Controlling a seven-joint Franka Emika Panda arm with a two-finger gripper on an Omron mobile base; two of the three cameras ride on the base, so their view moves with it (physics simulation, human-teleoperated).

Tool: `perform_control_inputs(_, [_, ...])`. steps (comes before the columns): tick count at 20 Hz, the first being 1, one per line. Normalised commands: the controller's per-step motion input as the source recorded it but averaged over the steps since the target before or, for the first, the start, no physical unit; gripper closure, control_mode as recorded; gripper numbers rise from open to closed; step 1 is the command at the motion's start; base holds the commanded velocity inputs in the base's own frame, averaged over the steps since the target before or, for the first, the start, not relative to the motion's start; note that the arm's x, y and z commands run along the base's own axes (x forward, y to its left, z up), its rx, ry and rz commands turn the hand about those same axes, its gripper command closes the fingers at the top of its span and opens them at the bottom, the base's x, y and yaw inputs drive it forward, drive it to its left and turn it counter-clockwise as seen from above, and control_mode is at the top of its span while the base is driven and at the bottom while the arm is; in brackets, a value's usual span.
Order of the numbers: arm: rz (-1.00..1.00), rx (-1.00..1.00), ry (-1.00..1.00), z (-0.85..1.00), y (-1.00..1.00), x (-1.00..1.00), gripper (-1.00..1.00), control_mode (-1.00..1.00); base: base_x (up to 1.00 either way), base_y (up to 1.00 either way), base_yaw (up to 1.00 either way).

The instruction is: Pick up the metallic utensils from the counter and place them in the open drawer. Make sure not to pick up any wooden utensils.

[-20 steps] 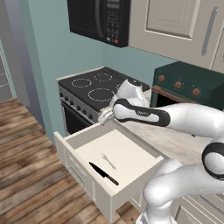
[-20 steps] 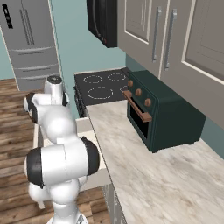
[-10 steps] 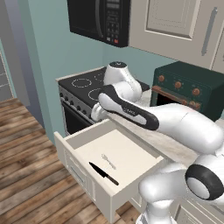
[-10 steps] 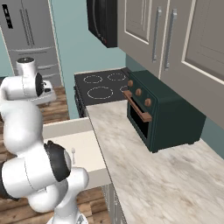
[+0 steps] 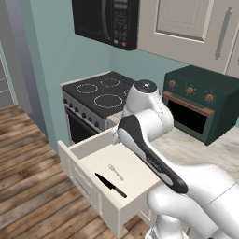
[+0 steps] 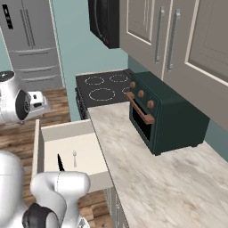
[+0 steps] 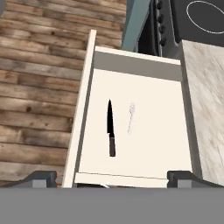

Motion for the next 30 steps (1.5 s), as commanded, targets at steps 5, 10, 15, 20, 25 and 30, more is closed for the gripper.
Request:
perform_control_inputs(5, [-0.04,0.0,0.0,0.34,-0.37,-0.31,-1.0,-1.0,0.0,0.0,0.0])
perform_control_inputs(10, [-0.03,0.0,0.01,0.3,-0.46,-0.24,-1.0,-1.0,0.0,0.0,0.0])
perform_control_inputs(15, [-0.05,0.0,0.11,0.03,-0.34,-0.22,-1.0,-1.0,0.0,0.0,0.0])
perform_control_inputs(20, [-0.04,0.01,0.08,-0.05,-0.17,-0.08,-1.0,-1.0,0.0,0.0,0.0])
perform_control_inputs(25, [0.0,0.0,0.0,0.0,0.0,0.0,-1.0,-1.0,0.0,0.0,0.0])
perform_control_inputs(30, [0.0,0.0,0.0,0.0,0.0,0.0,-1.0,-1.0,0.0,0.0,0.0])
